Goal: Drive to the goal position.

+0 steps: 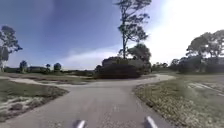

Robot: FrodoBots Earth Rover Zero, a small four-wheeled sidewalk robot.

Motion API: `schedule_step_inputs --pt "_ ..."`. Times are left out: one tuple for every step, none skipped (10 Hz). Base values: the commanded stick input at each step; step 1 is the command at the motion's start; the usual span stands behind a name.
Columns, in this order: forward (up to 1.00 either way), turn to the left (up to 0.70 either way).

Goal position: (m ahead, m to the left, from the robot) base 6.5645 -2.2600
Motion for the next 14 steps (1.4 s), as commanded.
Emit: schedule_step_inputs --pt "0.7 0.2" --pt "0.7 0.09" --pt "0.7 0.0" --pt "0.7 0.0" --pt "0.7 0.0" --pt "0.7 0.0" --pt "0.7 0.0" --pt "0.7 0.0" --pt "0.7 0.0" --pt "0.7 0.0" --pt "0.7 0.0" --pt "0.7 0.0" --pt "0.7 0.0" --pt "0.7 0.0"
